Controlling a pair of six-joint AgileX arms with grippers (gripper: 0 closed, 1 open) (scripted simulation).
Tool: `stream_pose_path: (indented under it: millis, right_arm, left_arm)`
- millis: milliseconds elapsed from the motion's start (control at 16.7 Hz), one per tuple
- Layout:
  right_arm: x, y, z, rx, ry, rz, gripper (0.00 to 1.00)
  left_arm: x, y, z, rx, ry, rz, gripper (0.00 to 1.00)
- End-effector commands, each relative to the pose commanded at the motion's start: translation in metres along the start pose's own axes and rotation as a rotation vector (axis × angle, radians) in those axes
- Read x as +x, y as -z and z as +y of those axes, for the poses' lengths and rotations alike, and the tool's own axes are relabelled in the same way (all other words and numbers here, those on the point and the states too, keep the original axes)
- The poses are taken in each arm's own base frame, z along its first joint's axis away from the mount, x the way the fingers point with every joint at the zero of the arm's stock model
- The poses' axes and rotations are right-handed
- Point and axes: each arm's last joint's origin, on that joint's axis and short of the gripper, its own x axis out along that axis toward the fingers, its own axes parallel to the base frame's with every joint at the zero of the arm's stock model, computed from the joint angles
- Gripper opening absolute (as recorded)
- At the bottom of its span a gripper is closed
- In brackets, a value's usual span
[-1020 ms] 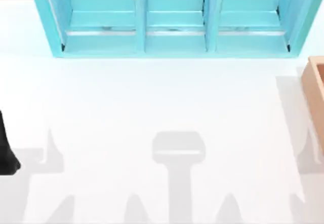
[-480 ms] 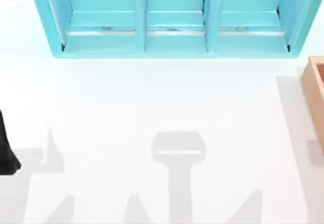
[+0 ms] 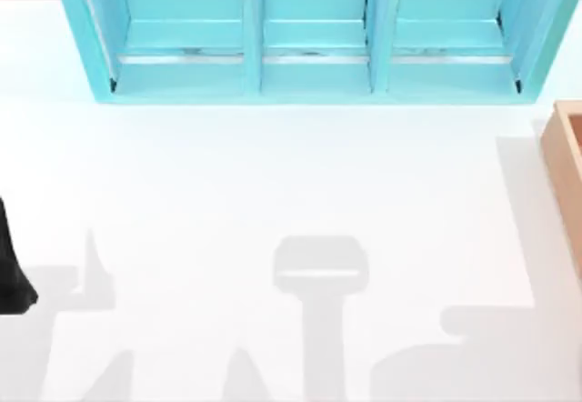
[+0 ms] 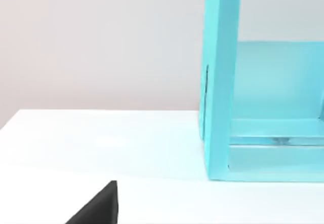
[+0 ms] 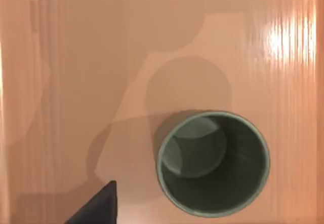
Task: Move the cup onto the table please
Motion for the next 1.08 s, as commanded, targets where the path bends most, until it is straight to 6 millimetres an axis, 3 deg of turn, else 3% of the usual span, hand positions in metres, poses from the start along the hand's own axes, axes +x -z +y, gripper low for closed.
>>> stream_pose_path:
  millis: [180,420,840,1080]
  right_arm:
    - [0.014,-0.023,-0.024,-0.003,-0.063,0.202,1.00]
    - [0.022,-0.038,-0.045,-0.005,-0.121,0.330,1.00]
    - [0.022,-0.039,-0.046,-0.007,-0.126,0.339,1.00]
    - [0.048,-0.033,-0.044,-0.004,-0.127,0.341,1.00]
  left_arm:
    - [0.000,0.000,0.000,0.000,0.000,0.000,1.00]
    - [0.000,0.000,0.000,0.000,0.000,0.000,1.00]
    - [0.000,0.000,0.000,0.000,0.000,0.000,1.00]
    - [0.000,0.000,0.000,0.000,0.000,0.000,1.00]
